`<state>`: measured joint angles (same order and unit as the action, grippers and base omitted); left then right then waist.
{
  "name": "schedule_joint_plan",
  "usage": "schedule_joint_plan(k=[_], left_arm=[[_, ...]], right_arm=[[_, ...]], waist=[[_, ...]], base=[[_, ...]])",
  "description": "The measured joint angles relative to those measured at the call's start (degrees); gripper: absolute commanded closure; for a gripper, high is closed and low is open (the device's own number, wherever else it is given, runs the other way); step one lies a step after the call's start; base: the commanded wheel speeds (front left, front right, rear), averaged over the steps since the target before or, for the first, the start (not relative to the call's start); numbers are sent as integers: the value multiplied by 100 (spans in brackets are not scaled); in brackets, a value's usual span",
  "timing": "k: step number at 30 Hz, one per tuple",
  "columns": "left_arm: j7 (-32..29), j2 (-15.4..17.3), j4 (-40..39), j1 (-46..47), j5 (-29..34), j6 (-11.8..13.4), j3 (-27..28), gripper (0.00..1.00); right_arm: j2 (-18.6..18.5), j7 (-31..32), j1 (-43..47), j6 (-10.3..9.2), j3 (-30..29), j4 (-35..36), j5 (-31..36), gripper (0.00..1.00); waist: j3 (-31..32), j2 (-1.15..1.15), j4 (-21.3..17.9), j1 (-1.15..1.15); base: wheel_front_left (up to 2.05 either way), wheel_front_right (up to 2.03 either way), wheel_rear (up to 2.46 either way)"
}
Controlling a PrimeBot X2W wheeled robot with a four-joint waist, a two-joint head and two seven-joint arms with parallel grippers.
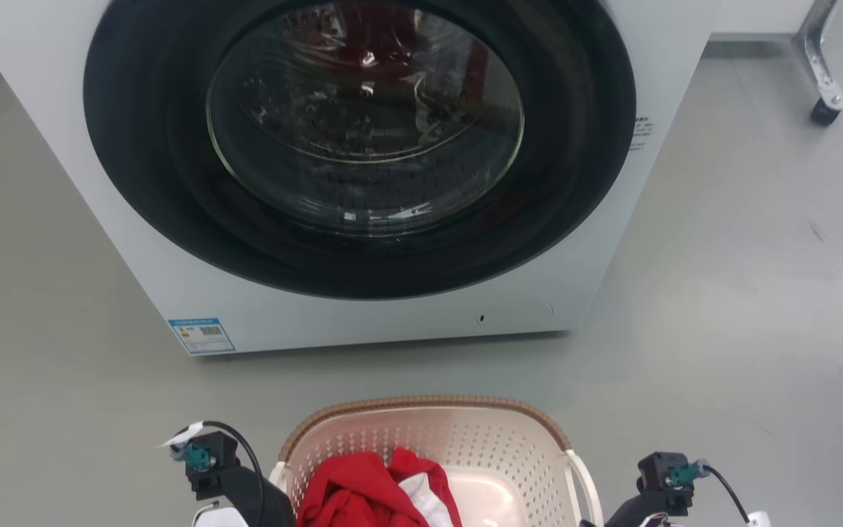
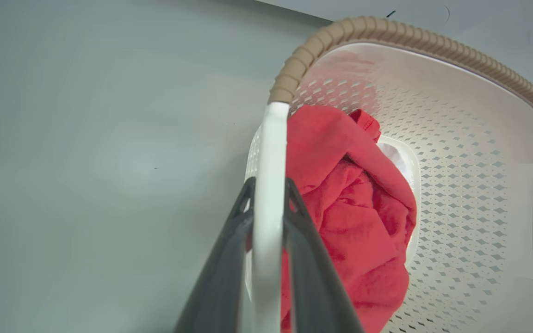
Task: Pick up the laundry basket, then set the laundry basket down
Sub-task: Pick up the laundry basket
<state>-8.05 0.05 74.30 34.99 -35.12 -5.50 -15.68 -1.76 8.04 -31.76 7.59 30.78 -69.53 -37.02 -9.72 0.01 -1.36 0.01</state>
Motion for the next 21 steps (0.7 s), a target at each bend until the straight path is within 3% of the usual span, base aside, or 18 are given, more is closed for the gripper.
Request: schedule_joint_plan(k=[21], left_arm=[[-345,-15,26,-805,-114,99,27,100]], right_arm=[[19,563,798,33,104,-7,-505,100]], waist=[[1246,0,37,0]], base=[[0,0,0]])
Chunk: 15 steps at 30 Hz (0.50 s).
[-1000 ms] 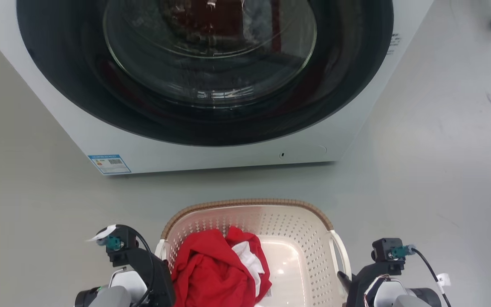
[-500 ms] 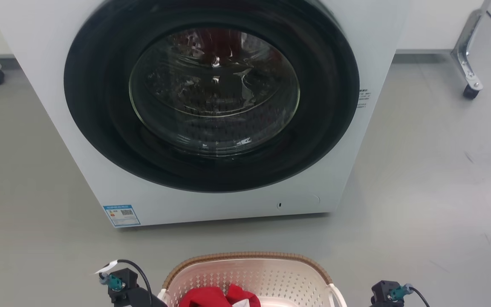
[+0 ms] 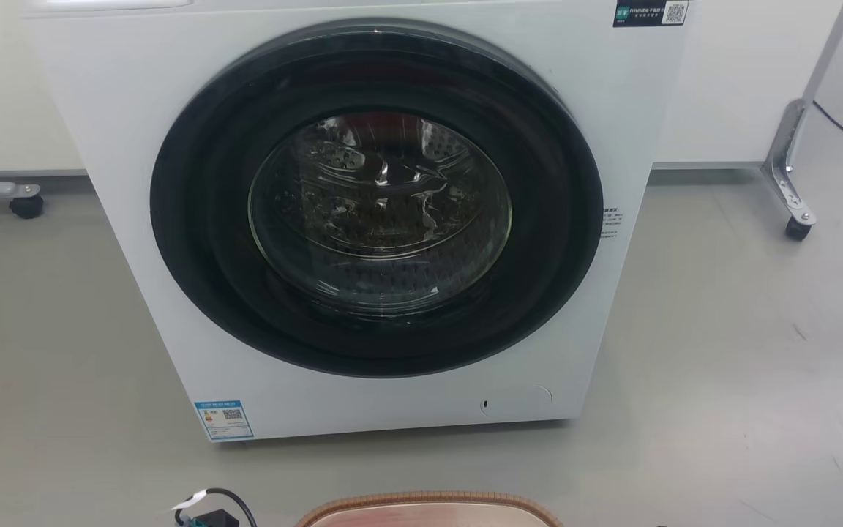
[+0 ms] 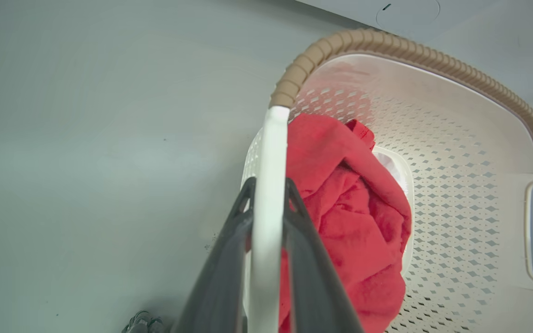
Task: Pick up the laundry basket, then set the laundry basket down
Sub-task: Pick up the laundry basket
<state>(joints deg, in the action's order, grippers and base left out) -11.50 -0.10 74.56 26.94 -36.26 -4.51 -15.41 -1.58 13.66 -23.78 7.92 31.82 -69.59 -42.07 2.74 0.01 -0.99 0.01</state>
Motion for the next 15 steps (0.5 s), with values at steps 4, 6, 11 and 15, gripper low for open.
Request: schedule_joint_plan(k=[4,6,11,15], left_arm=[[-52,-4,0,-91,-67,31,-12,100],[-52,-8,-2,-141,-225,49,27,100],[-58,-9,0,-174,-254,64,24,100],[-59,-13,0,-176,-301,104,12,100]], right_arm=[[-23,90,91,0,18,20,-88,100],[-23,98,108,1,38,24,-96,100],[-42,141,109,1,64,36,-135,100],[-49,143,115,10,83,48,-156,100]], waist=[[128,0,36,0],[161,0,49,0],[201,-1,59,-1],[229,-1,63,-1]], base=[[0,0,0],[0,0,0],[0,0,0],[0,0,0]])
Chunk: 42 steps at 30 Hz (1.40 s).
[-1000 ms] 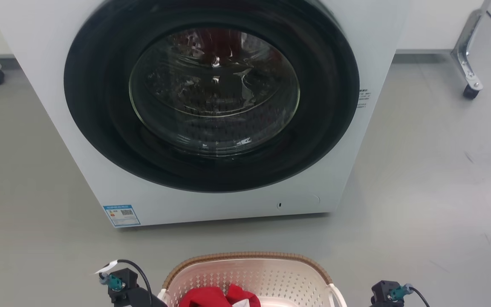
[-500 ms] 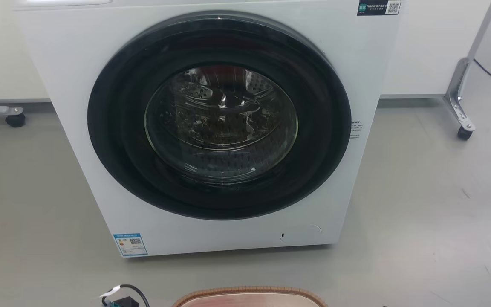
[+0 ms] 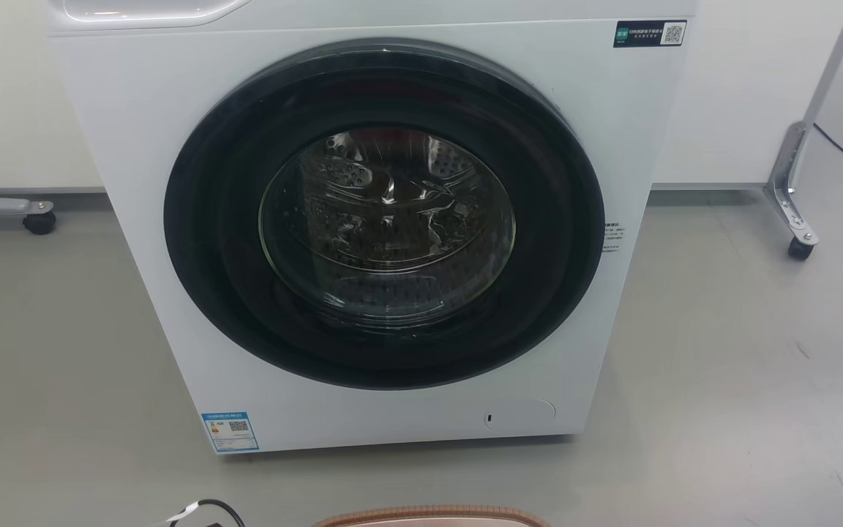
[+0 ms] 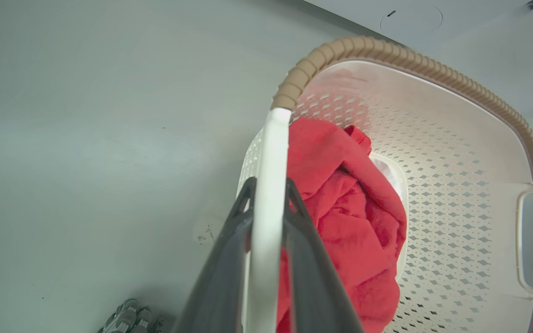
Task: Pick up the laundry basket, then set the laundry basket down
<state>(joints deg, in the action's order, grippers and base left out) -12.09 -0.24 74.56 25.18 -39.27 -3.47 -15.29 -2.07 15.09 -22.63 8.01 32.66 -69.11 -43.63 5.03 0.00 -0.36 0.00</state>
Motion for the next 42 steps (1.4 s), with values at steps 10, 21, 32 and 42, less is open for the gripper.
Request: schedule_joint_plan(k=[10,21,32,42], left_arm=[[-49,1,-1,-48,-89,12,-64,100],[-52,2,-36,-94,-298,55,-178,100],[-67,3,-77,-99,-404,108,-279,100],[-48,4,-78,-99,-452,156,-361,100]], right_arm=[[-18,46,44,0,66,9,-64,100],[-35,52,86,0,122,18,-132,100],[-54,53,86,0,164,21,-223,100],[-58,46,85,0,196,22,-282,100]], waist=[[33,0,14,0],[42,0,16,0],[48,0,36,0],[18,0,55,0]], base=[[0,0,0],[0,0,0],[0,0,0],[0,0,0]])
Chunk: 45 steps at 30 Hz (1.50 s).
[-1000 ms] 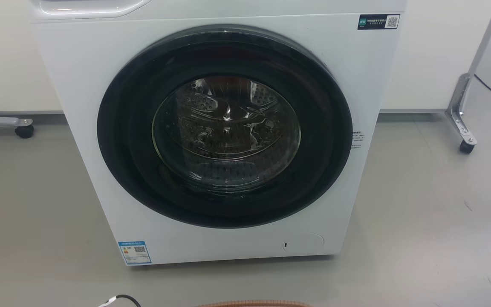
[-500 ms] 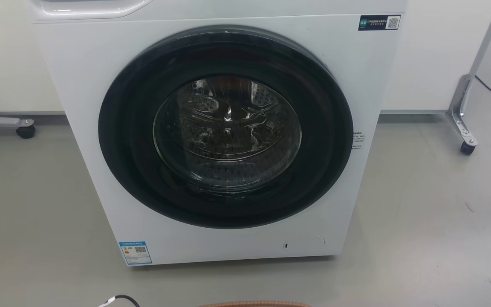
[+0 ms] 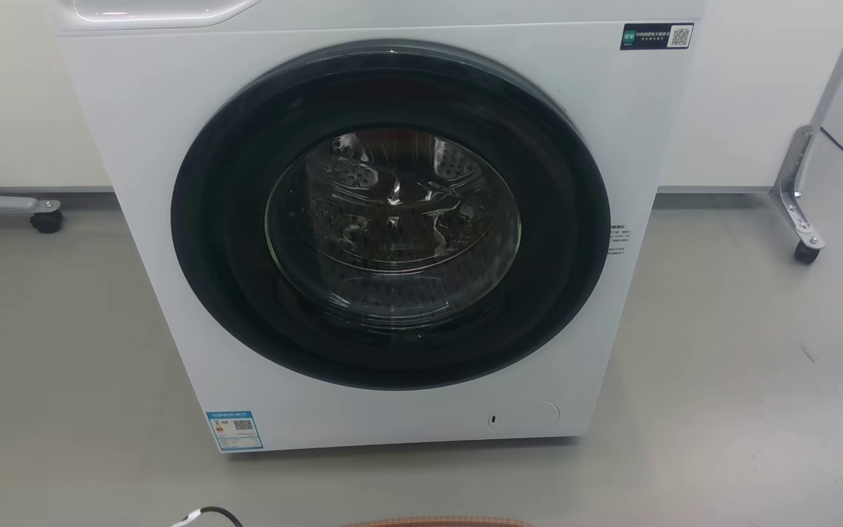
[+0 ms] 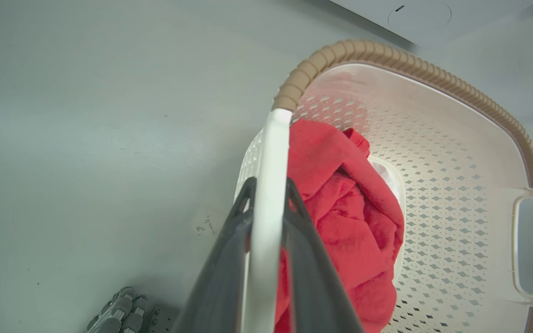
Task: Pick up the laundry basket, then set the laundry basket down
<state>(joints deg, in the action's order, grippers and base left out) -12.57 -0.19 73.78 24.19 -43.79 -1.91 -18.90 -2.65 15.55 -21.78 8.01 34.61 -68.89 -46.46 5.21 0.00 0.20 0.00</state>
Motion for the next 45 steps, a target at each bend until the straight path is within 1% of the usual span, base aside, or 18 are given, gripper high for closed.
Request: schedule_joint_plan(k=[13,20,27,36,45], left_arm=[[14,0,0,1,-5,21,-71,100],[18,2,-3,40,-5,20,-121,100],[176,1,-9,144,-2,21,-158,100],[499,2,-142,474,59,40,-200,100],[875,58,-303,996,126,88,-211,100]], right_arm=[[-10,-51,-21,0,66,-1,-9,100],[-36,-104,-139,0,97,10,-9,100],[-38,-261,-246,1,98,8,-9,100],[-88,-646,-642,1,96,55,20,100],[-144,-1066,-1257,-3,120,166,185,100]], waist=[[-116,0,-24,0],[-312,0,-69,0],[-580,0,-123,0],[-1094,0,-178,0],[-1874,-1,-212,-1]], base=[[0,0,0],[0,0,0],[0,0,0],[0,0,0],[0,0,0]])
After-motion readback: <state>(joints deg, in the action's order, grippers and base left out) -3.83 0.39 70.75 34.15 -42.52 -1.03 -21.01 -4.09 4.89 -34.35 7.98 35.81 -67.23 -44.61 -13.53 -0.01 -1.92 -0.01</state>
